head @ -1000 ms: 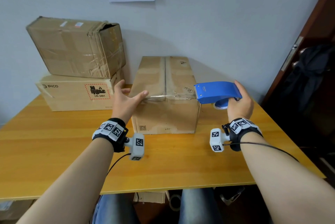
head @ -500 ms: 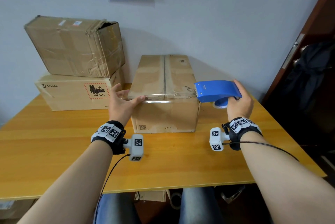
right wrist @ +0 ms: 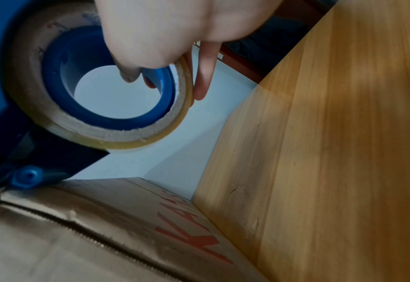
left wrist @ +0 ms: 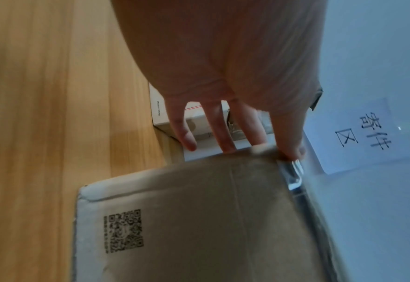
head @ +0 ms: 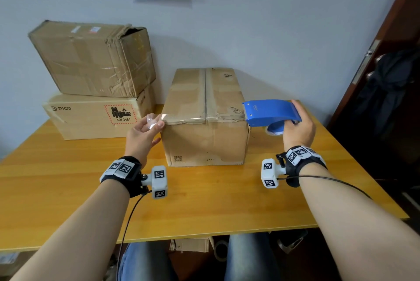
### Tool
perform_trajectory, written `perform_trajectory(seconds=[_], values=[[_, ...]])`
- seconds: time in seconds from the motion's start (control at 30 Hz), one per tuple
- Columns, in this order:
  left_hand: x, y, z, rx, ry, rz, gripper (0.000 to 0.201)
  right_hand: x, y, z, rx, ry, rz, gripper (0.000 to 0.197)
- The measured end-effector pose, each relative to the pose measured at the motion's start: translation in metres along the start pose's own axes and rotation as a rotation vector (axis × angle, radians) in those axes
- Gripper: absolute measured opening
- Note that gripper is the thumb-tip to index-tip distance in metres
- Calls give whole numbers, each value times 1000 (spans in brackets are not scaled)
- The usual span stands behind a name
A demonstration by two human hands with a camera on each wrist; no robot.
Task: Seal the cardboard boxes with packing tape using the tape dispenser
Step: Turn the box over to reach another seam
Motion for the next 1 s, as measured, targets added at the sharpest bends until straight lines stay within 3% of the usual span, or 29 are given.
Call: perform_trajectory(seconds=[0.1,0.23,0.4,0.53,0.67,1.0], values=[[9,3,-2,112,39,102,62,1,1,0,1,-5,3,51],[34,11,9,249,-45,362,67,2,1,1,-2,-5,13,51],[52,21,38,232,-348,582,72,3,-2,2,-15,10,7,50],[50,32,55,265,-514,608,75,4,-2,2,-16,10,4,51],[39,37,65,325,-684,581,94,3,-1,2,-21,14,-2,51],[31,41,75,310,-697,578,104,0,2,0,-24,-17,30,52]])
Point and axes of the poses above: each hand's wrist, its own y-axis away from the middle knuckle, its own z-axis out of the palm, x = y × z, the point moved 5 cm from there along -y, towards the middle knuckle, and after that the axes turned 13 degrees about x, right-handed, at the moved point
